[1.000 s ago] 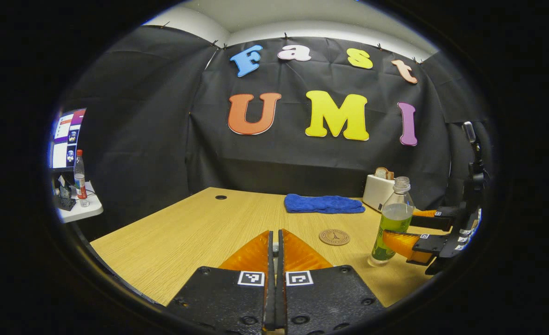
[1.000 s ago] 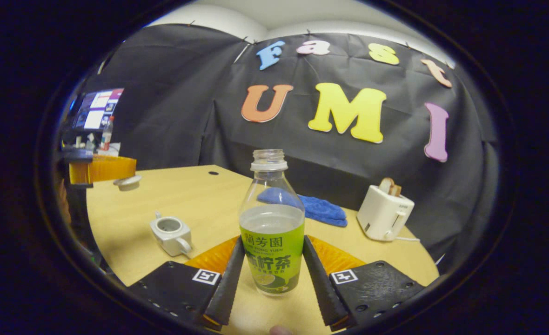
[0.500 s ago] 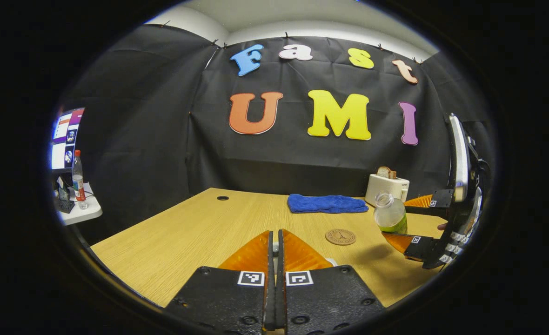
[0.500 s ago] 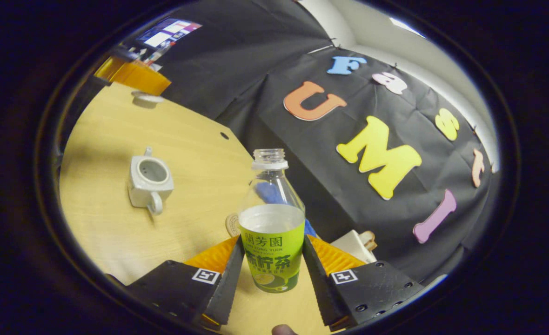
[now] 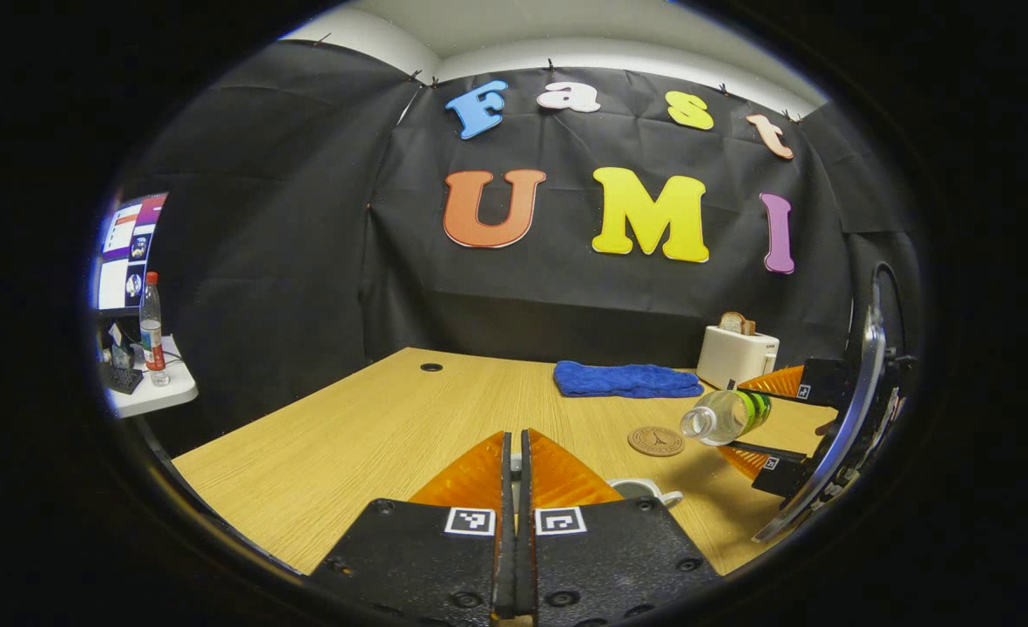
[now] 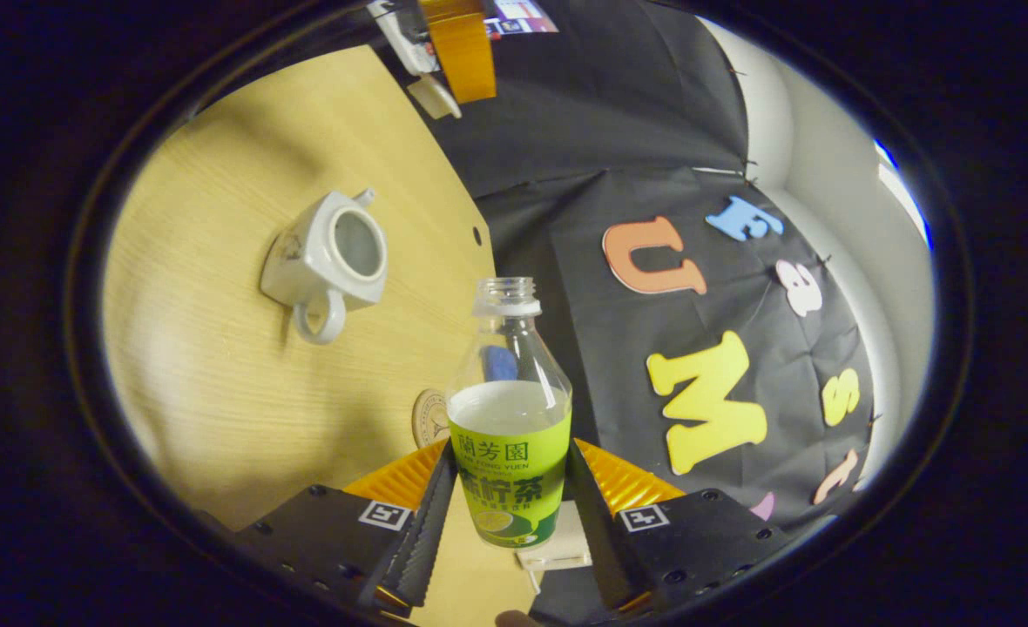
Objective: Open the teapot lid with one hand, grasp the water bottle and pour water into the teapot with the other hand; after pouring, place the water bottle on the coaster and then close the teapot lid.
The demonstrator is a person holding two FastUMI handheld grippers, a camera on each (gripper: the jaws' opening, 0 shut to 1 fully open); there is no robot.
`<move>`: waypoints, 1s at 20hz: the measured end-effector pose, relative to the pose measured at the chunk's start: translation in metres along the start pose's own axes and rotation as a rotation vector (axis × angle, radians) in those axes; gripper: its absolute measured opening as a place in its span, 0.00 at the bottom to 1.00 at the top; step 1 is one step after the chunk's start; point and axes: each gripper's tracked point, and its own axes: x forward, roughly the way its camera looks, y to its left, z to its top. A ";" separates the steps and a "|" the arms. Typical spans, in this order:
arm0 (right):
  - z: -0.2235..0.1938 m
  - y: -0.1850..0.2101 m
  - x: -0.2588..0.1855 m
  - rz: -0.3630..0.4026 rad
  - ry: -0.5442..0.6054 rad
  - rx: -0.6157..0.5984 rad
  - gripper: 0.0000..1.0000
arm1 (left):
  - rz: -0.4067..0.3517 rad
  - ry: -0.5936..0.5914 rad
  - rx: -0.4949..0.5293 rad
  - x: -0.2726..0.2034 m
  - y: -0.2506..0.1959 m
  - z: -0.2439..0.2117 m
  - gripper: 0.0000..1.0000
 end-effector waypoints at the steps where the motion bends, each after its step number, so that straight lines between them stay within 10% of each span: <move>1: 0.003 0.002 -0.001 0.004 -0.007 -0.024 0.72 | 0.000 0.002 0.006 0.001 0.001 0.000 0.03; 20: 0.049 -0.006 0.004 -0.056 -0.130 -0.562 0.71 | 0.008 0.040 0.007 -0.002 0.025 -0.010 0.03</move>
